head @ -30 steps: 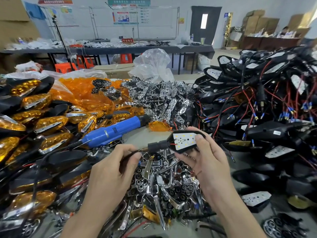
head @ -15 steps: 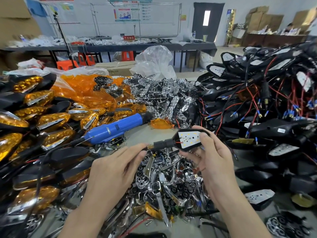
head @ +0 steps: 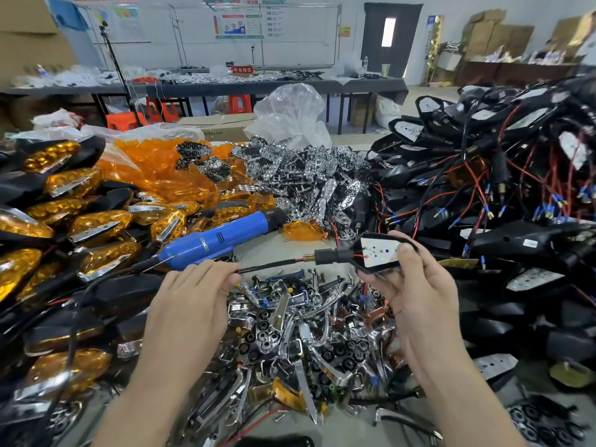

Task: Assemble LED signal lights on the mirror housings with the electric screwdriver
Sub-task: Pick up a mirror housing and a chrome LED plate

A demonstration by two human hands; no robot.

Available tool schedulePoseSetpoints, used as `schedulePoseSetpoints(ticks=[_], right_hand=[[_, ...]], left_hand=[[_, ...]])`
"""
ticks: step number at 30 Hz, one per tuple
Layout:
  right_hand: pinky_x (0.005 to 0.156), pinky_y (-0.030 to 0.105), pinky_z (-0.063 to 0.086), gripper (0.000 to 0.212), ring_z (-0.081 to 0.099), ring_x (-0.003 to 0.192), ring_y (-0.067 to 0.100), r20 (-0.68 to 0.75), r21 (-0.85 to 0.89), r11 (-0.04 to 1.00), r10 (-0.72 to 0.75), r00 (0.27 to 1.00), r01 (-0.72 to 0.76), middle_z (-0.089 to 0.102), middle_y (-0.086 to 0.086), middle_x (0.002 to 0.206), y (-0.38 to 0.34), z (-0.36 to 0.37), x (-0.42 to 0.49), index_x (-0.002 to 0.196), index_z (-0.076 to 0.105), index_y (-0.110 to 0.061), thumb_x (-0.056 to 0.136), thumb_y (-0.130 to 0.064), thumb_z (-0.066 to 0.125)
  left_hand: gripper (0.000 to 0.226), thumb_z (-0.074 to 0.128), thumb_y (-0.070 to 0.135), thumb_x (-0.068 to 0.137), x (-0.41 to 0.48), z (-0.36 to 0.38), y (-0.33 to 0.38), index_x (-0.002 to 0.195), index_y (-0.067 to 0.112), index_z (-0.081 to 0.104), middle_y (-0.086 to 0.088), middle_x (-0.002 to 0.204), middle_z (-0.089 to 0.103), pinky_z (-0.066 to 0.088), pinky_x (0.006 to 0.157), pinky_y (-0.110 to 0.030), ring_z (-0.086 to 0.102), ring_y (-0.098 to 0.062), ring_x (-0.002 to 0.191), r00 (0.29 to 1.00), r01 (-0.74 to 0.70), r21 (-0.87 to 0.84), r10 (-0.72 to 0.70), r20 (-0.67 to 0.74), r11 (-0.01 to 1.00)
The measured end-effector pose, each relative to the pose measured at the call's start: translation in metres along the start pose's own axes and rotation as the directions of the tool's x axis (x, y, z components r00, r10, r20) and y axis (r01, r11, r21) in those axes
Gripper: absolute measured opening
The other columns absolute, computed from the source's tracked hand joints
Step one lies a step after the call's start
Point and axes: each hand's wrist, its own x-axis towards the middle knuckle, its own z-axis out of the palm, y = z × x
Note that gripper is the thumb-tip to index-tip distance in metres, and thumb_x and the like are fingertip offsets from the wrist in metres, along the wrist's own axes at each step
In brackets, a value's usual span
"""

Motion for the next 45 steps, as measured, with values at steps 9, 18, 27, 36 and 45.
schedulePoseSetpoints(ticks=[9, 18, 27, 36, 45], right_hand=[[0.071, 0.028, 0.061, 0.027, 0.077, 0.090, 0.024, -0.013, -0.004, 1.000, 0.004, 1.000, -0.004, 0.078, 0.013, 0.099, 0.002, 0.001, 0.000, 0.107, 0.072, -0.014, 0.110, -0.015, 0.045], [0.073, 0.027, 0.061, 0.024, 0.076, 0.087, 0.021, -0.118, 0.180, 0.984, 0.023, 0.993, -0.001, 0.078, 0.008, 0.096, -0.012, -0.006, 0.006, 0.108, 0.069, -0.004, 0.108, -0.013, 0.047], [0.071, 0.026, 0.061, 0.021, 0.076, 0.080, 0.017, -0.167, 0.333, 0.940, 0.131, 0.977, -0.069, 0.077, 0.006, 0.087, -0.013, -0.003, 0.000, 0.103, 0.066, -0.004, 0.108, -0.012, 0.047], [0.072, 0.025, 0.061, 0.024, 0.077, 0.093, 0.026, -0.045, 0.157, 0.969, 0.202, 0.978, -0.192, 0.078, 0.014, 0.103, 0.004, 0.023, -0.019, 0.114, 0.069, -0.007, 0.108, -0.013, 0.046], [0.081, 0.039, 0.064, 0.027, 0.076, 0.093, 0.024, 0.006, 0.083, 0.988, 0.128, 0.992, -0.129, 0.078, 0.013, 0.105, 0.000, 0.021, -0.014, 0.105, 0.076, -0.019, 0.107, -0.018, 0.050]], left_hand=[[0.023, 0.047, 0.021, 0.094, -0.001, -0.008, -0.007, 0.100, 0.015, 0.068, 0.004, 0.081, 0.066, 0.046, 0.071, -0.041, 0.057, -0.023, 0.070, 0.997, 0.033, 0.078, -0.039, 0.072, 0.996], [0.029, 0.044, 0.039, 0.104, 0.015, -0.031, 0.024, 0.107, 0.022, 0.067, 0.010, 0.079, 0.063, 0.051, 0.042, -0.037, 0.058, -0.015, 0.052, 0.995, 0.071, -0.022, -0.069, 0.073, 0.997], [0.029, 0.048, 0.037, 0.101, 0.073, -0.052, 0.010, 0.105, 0.021, 0.072, 0.002, 0.079, 0.058, 0.043, 0.042, -0.031, 0.055, -0.022, 0.056, 0.989, -0.148, 0.197, 0.150, 0.006, 0.969], [0.044, 0.043, 0.039, 0.099, 0.014, -0.017, 0.017, 0.137, 0.019, 0.054, -0.001, 0.125, 0.062, 0.033, 0.111, -0.043, 0.049, -0.019, 0.121, 0.956, 0.108, 0.078, -0.125, 0.265, 0.991], [0.035, 0.043, 0.040, 0.101, 0.011, -0.003, 0.029, 0.110, 0.017, 0.069, 0.008, 0.092, 0.068, 0.039, 0.085, -0.030, 0.059, -0.013, 0.084, 0.993, -0.101, -0.050, 0.104, 0.061, 0.994]])
